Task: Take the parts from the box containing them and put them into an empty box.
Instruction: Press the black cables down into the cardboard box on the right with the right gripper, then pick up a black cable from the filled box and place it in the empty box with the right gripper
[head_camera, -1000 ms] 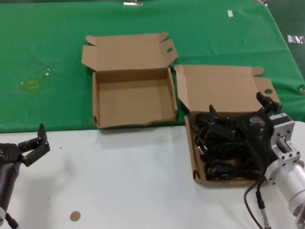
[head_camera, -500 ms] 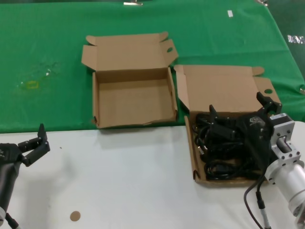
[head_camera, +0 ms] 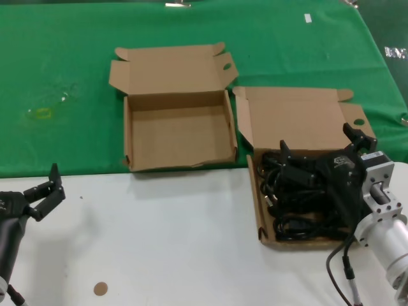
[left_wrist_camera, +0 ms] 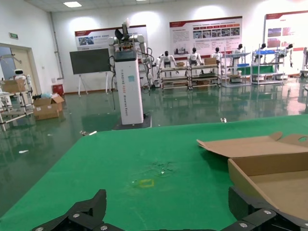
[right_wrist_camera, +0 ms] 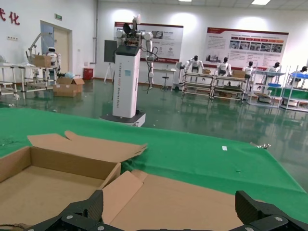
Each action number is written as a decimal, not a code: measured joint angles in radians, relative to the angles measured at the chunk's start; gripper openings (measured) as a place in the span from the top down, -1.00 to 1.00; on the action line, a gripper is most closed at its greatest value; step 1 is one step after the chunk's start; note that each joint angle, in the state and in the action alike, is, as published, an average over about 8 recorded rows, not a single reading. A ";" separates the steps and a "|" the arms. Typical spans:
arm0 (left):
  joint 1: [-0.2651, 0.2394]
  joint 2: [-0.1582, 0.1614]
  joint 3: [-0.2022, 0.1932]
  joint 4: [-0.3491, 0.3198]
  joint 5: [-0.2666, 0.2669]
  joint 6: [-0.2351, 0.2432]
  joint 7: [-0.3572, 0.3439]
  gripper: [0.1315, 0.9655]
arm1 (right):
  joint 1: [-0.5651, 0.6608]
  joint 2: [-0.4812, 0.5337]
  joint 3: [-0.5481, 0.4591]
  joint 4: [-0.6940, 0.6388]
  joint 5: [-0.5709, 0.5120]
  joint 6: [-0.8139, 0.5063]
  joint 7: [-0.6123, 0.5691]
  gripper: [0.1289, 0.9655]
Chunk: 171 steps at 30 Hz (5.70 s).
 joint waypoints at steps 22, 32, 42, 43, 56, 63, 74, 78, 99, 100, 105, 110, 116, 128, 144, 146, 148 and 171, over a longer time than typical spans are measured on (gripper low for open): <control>0.000 0.000 0.000 0.000 0.000 0.000 0.000 -0.09 | 0.095 0.372 -0.069 -0.044 0.023 -0.199 0.204 -1.00; 0.000 0.000 0.000 0.000 0.000 0.000 0.000 0.36 | 0.245 0.601 -0.123 -0.117 -0.003 -0.512 0.195 -1.00; 0.000 0.000 0.000 0.000 0.000 0.000 0.000 0.76 | 0.460 0.715 -0.221 -0.161 -0.062 -0.878 0.062 -1.00; 0.000 0.000 0.000 0.000 0.000 0.000 0.000 0.76 | 0.480 0.720 -0.233 -0.164 -0.072 -0.911 0.050 -1.00; 0.000 0.000 0.000 0.000 0.000 0.000 0.000 0.93 | 0.630 0.691 -0.341 -0.243 -0.187 -1.132 -0.067 -1.00; 0.000 0.000 0.000 0.000 0.000 0.000 0.000 0.95 | 0.673 0.644 -0.367 -0.326 -0.231 -1.150 -0.132 -0.97; 0.000 0.000 0.000 0.000 0.000 0.000 0.000 0.95 | 0.726 0.580 -0.391 -0.413 -0.287 -1.138 -0.172 -0.73; 0.000 0.000 0.000 0.000 0.000 0.000 -0.001 0.95 | 0.730 0.564 -0.393 -0.429 -0.295 -1.132 -0.181 -0.59; 0.000 0.000 0.000 0.000 0.001 0.000 -0.001 0.95 | 0.717 0.537 -0.404 -0.439 -0.326 -1.113 -0.177 0.39; 0.000 0.000 0.000 0.000 0.001 0.000 -0.001 0.95 | 0.716 0.537 -0.404 -0.438 -0.327 -1.112 -0.176 0.39; 0.000 0.000 0.000 0.000 0.000 0.000 -0.001 0.95 | 0.713 0.542 -0.402 -0.426 -0.333 -1.109 -0.166 0.60; 0.000 0.000 0.000 0.000 0.000 0.000 0.000 0.95 | 0.711 0.553 -0.396 -0.397 -0.332 -1.112 -0.150 0.73; 0.000 0.000 0.000 0.000 0.000 0.000 0.000 0.95 | 0.722 0.568 -0.385 -0.345 -0.325 -1.125 -0.114 0.74; 0.000 0.000 0.000 0.000 0.000 0.000 0.000 0.95 | 0.829 0.479 -0.391 -0.283 -0.368 -1.083 -0.002 0.76; 0.000 0.000 0.000 0.000 0.000 0.000 0.000 0.95 | 0.964 0.178 -0.520 -0.372 -0.556 -0.964 0.100 0.76; 0.000 0.000 0.000 0.000 0.000 0.000 0.000 0.95 | 0.979 0.142 -0.533 -0.400 -0.575 -0.948 0.104 0.76; 0.000 0.000 0.000 0.000 0.000 0.000 0.000 0.95 | 0.992 0.107 -0.544 -0.432 -0.591 -0.931 0.104 0.76; 0.000 0.000 0.000 0.000 0.000 0.000 0.000 0.95 | 1.097 -0.116 -0.555 -0.868 -0.588 -0.739 -0.096 0.77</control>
